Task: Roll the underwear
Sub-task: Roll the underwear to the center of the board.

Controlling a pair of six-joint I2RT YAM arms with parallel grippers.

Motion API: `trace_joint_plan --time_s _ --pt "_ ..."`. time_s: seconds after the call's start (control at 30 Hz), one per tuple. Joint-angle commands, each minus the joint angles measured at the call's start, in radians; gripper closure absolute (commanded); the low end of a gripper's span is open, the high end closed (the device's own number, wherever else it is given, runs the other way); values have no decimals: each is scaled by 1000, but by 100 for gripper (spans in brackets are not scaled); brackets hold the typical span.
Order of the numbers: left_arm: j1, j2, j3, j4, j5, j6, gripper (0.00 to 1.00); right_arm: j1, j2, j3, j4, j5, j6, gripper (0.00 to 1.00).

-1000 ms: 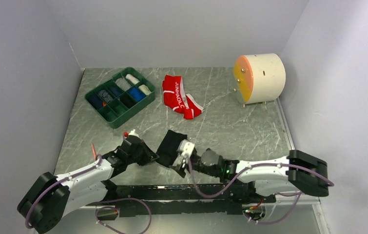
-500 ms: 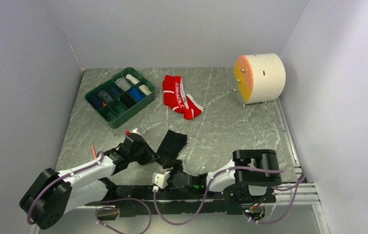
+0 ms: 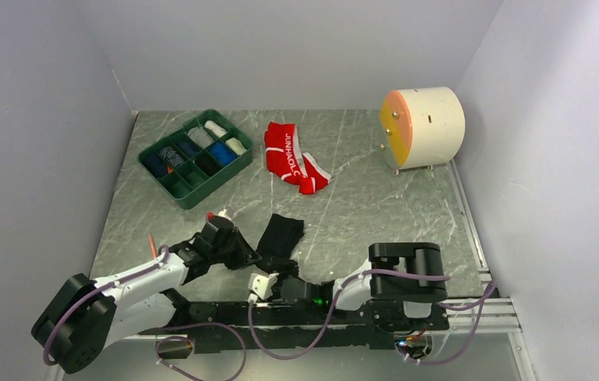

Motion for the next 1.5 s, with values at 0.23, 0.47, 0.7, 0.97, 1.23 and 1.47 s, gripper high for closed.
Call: trace_joint_plan --time_s 0.23,0.47,0.7,0.97,1.23,1.47 --pt "-8 -54 -24 -31 32 -28 95 -47 -6 -19 -58 -72 91 87" --pt "-8 -66 -15 -79 9 -33 68 -72 -87 -35 -79 -205 214 100" --pt "-8 -169 -49 -108 -32 -60 33 -151 -159 -49 -96 -501 416 100" --pt "-7 -294 -37 -170 -90 -50 19 -254 -153 -69 -58 -725 616 100" --pt "-6 -400 -19 -231 -142 -33 3 -384 -56 -41 32 -1014 841 100" --pt "-6 -469 -25 -286 -142 -33 3 -513 97 48 -1 -1201 1064 100"
